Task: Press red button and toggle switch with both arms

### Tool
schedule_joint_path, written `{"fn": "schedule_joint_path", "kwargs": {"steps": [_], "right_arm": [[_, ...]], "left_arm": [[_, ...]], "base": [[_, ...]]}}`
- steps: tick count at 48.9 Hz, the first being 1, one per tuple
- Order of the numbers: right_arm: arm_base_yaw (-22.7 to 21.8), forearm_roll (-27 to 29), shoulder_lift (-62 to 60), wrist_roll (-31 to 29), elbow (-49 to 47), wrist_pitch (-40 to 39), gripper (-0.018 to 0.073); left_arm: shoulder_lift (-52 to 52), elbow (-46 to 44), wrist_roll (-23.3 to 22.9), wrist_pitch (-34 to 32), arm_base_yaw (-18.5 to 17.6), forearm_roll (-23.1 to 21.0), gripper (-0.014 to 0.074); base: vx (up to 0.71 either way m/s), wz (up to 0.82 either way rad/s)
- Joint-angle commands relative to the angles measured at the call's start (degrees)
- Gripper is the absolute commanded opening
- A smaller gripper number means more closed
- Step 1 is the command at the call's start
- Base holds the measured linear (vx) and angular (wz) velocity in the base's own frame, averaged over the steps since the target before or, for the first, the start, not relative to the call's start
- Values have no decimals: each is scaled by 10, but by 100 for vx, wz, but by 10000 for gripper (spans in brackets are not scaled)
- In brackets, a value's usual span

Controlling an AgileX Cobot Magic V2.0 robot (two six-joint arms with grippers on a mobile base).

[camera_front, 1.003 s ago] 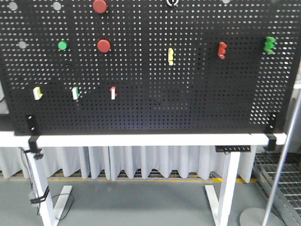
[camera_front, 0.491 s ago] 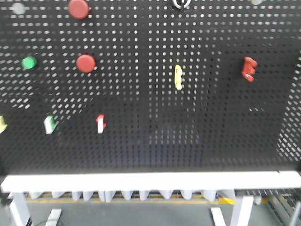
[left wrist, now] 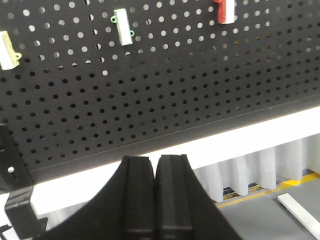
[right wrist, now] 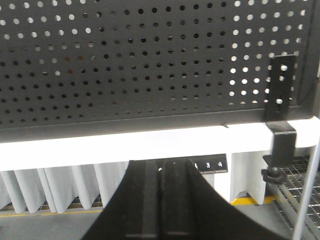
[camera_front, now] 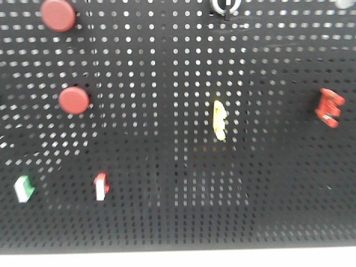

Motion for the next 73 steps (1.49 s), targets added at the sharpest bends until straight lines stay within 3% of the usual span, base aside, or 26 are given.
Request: {"fn": "schedule_joint_path", "kwargs": {"steps": [1, 28, 35, 39, 46, 49, 53, 58, 62, 63, 67, 73], "right_arm": [[-3, -2, -10, -3, 7, -44, -3], [-3, -2, -10, -3, 7, -44, -3], [-3, -2, -10, -3, 7, -52, -3], [-3, -1, -10, -2, 6, -96, -3], [-3, 17, -10, 15, -20, -167, -3], [-3, 14, -7, 11, -59, -160, -3], [-3, 13, 14, -5, -136, -136, -3], [-3, 13, 74, -35, -257, -96, -3], [-3, 13, 145, -57, -347, -66, -3], [-3, 14, 245, -75, -481, -24, -3], [-3, 21, 298, -75, -544, 1, -3], [-3, 53, 348, -67, -591, 23, -3]], "left_arm": [[-9, 19, -5, -49, -1, -1, 2], [-9, 19, -5, -49, -1, 0, 2], [-9, 19, -4, -75, -1, 0, 2], [-9, 14, -5, -109, -1, 0, 2], [-9, 11, -74, -212, -1, -30, 2], [-8, -6, -105, -219, -1, -41, 2], [3, -66, -109, -185, -1, -40, 2], [54, -163, -73, -123, -1, -39, 2], [131, -256, -20, -73, -1, -39, 2], [274, -393, 43, -7, -1, -41, 2], [346, -479, 46, 7, -1, -41, 2], [432, -580, 46, -22, -1, -41, 2]], "base": [[9, 0], [2, 0], [0, 0], [0, 0], [0, 0], [0, 0], [0, 0], [0, 0], [0, 0], [0, 0], [0, 0], [0, 0]]}}
